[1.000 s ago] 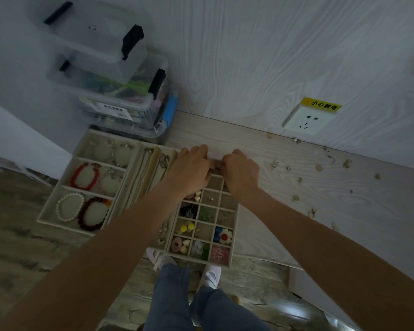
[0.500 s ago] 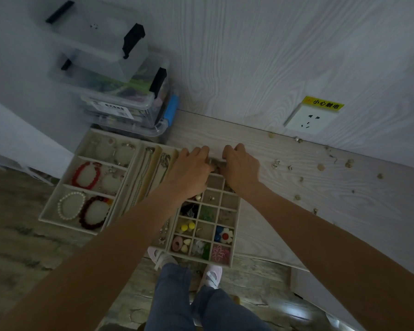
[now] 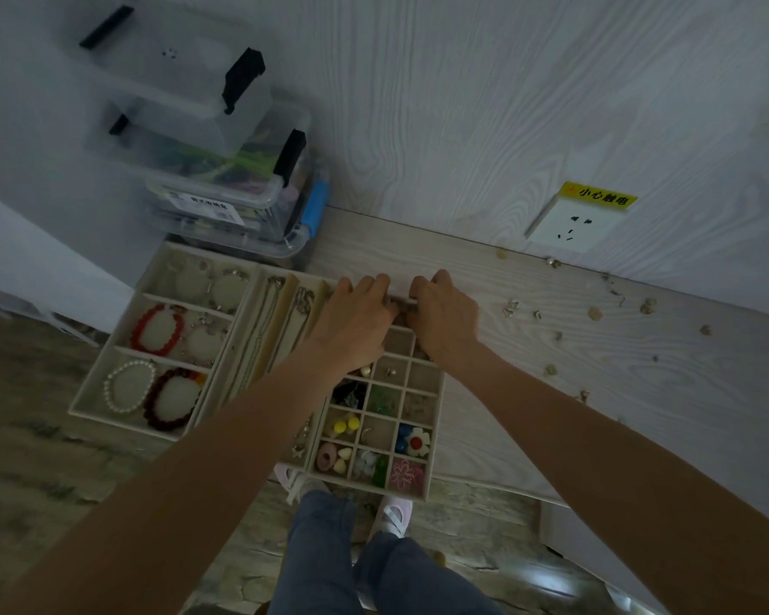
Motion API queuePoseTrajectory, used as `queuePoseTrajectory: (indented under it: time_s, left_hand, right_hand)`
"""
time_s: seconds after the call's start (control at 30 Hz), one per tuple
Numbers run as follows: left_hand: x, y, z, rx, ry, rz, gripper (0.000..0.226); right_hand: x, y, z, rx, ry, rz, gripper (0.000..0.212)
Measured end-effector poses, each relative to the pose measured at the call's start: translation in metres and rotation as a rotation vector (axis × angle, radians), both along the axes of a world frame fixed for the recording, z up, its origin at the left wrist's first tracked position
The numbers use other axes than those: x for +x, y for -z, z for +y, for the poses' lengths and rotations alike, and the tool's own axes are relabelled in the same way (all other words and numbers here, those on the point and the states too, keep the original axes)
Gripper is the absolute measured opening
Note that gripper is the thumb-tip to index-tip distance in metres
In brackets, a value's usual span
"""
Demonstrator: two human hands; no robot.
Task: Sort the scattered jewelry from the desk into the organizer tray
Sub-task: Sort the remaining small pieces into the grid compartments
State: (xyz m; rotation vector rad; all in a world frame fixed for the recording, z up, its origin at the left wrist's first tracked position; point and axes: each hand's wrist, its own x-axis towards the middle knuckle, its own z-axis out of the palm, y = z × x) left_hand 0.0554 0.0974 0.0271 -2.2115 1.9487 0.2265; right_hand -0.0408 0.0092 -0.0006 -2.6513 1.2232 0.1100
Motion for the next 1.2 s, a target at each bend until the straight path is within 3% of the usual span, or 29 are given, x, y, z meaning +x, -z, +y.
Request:
queuePoseTrajectory:
  time_s: [0.33, 0.57, 0.73, 0.83, 0.93, 1.07, 1.2]
  left_hand:
    - [-0.009, -0.010, -0.002, -0.075, -0.069, 0.136, 0.039]
    - [-0.046, -0.017, -0.055, -0.234, -0.082, 0.197, 0.033]
    - [-0.088, -0.003, -0.100, -0.172, -0.005, 0.298, 0.032]
    - [-0.106, 0.013, -0.122, -0.119, 0.018, 0.308, 0.041]
    - [-0.103, 0.024, -0.138, -0.094, -0.090, 0.358, 0.059]
    - [-0.099, 0.032, -0.151, -0.063, -0.106, 0.330, 0.066]
    - [-0.104, 0.034, -0.159, -0.113, -0.095, 0.343, 0.048]
  right_hand:
    - [-0.019, -0.016, -0.015, 0.315, 0.004, -0.164, 0.029]
    - [-0.074, -0.023, -0.044, 0.252, 0.129, -0.275, 0.022]
    - [-0.136, -0.017, -0.072, 0.195, 0.322, -0.258, 0.037]
    - [-0.170, -0.007, -0.086, 0.185, 0.393, -0.185, 0.047]
    - [-0.184, 0.001, -0.096, 0.225, 0.422, -0.137, 0.052]
    - [-0.183, 0.009, -0.104, 0.170, 0.428, -0.165, 0.044]
    - [-0.177, 0.013, -0.111, 0.129, 0.428, -0.230, 0.022]
